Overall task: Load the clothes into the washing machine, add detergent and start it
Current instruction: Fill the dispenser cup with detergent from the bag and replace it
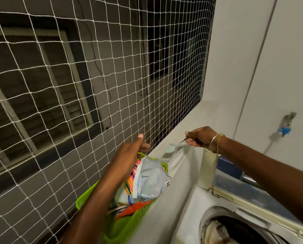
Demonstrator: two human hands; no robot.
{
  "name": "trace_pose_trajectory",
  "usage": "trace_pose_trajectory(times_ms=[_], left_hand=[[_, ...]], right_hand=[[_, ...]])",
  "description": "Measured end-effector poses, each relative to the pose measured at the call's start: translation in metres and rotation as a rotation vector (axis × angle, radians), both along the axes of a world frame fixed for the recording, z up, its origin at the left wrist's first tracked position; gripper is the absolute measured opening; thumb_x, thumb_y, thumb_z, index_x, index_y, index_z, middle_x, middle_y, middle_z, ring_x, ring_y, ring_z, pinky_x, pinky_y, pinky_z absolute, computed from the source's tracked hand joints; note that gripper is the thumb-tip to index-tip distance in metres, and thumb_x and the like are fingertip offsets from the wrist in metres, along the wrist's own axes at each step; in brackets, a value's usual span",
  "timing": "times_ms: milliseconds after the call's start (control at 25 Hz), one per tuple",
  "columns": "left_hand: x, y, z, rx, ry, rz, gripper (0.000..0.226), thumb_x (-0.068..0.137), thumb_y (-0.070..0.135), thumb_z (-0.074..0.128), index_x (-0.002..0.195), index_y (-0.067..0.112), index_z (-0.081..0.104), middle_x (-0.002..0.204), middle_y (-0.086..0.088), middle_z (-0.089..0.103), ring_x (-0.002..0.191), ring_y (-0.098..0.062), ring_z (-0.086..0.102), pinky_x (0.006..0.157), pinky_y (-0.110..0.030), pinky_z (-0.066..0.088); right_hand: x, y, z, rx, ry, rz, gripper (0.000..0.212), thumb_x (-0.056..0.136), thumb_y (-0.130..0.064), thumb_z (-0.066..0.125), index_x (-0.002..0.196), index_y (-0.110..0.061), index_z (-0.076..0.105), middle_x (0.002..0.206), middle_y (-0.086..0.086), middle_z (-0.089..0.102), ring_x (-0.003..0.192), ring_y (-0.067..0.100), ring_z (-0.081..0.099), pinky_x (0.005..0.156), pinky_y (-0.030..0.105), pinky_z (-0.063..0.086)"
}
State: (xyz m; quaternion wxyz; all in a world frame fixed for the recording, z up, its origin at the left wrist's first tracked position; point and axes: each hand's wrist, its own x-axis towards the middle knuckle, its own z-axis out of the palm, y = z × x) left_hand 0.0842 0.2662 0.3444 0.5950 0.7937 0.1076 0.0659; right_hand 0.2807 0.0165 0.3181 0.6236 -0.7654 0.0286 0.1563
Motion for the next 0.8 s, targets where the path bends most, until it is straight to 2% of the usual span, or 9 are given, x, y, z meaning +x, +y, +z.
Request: trace_pose_trajectory(times_ms=[120, 280, 480, 640, 800], left_hand=[[-0.004, 0.000, -0.002, -0.004, 0.019, 0.016, 0.054, 0.099, 0.063, 0.036, 0.096, 0.030, 0.078, 0.097, 0.013, 0.077, 0.094, -0.012, 0.073, 0.102, -0.047, 0.049], [-0.007, -0.001, -0.003, -0.017, 0.025, -0.003, 0.056, 0.099, 0.063, 0.033, 0.099, 0.028, 0.077, 0.098, 0.012, 0.077, 0.092, -0.010, 0.073, 0.102, -0.047, 0.050], [-0.008, -0.002, -0.001, -0.016, 0.024, -0.014, 0.058, 0.099, 0.064, 0.031, 0.101, 0.028, 0.076, 0.099, 0.014, 0.077, 0.093, -0.008, 0.073, 0.102, -0.045, 0.050], [-0.011, -0.001, -0.001, -0.015, 0.024, -0.012, 0.058, 0.099, 0.064, 0.030, 0.100, 0.029, 0.077, 0.099, 0.013, 0.077, 0.094, -0.009, 0.073, 0.103, -0.046, 0.049], [-0.014, 0.002, -0.002, -0.009, 0.026, -0.014, 0.058, 0.098, 0.065, 0.030, 0.100, 0.031, 0.077, 0.100, 0.014, 0.076, 0.095, -0.009, 0.073, 0.103, -0.046, 0.049]], right_hand=[[0.015, 0.006, -0.014, -0.098, -0.033, 0.019, 0.026, 0.085, -0.020, 0.077, 0.093, 0.004, 0.072, 0.075, 0.017, 0.072, 0.054, 0.018, 0.062, 0.049, 0.022, 0.053], [0.022, 0.008, -0.024, -0.177, -0.124, 0.057, 0.014, 0.087, -0.013, 0.074, 0.084, 0.001, 0.071, 0.075, 0.020, 0.070, 0.051, 0.017, 0.062, 0.051, 0.023, 0.054], [0.027, 0.001, -0.027, -0.268, -0.350, 0.124, 0.008, 0.087, -0.009, 0.073, 0.080, -0.005, 0.074, 0.075, 0.021, 0.072, 0.063, 0.025, 0.065, 0.072, 0.037, 0.061], [0.027, -0.005, -0.020, -0.373, -0.521, 0.183, 0.008, 0.087, -0.010, 0.072, 0.080, -0.010, 0.076, 0.073, 0.009, 0.074, 0.064, 0.019, 0.069, 0.072, 0.031, 0.060], [0.024, -0.007, -0.016, -0.395, -0.562, 0.177, 0.005, 0.086, -0.008, 0.072, 0.083, -0.010, 0.076, 0.074, 0.006, 0.075, 0.066, 0.019, 0.071, 0.070, 0.028, 0.060]])
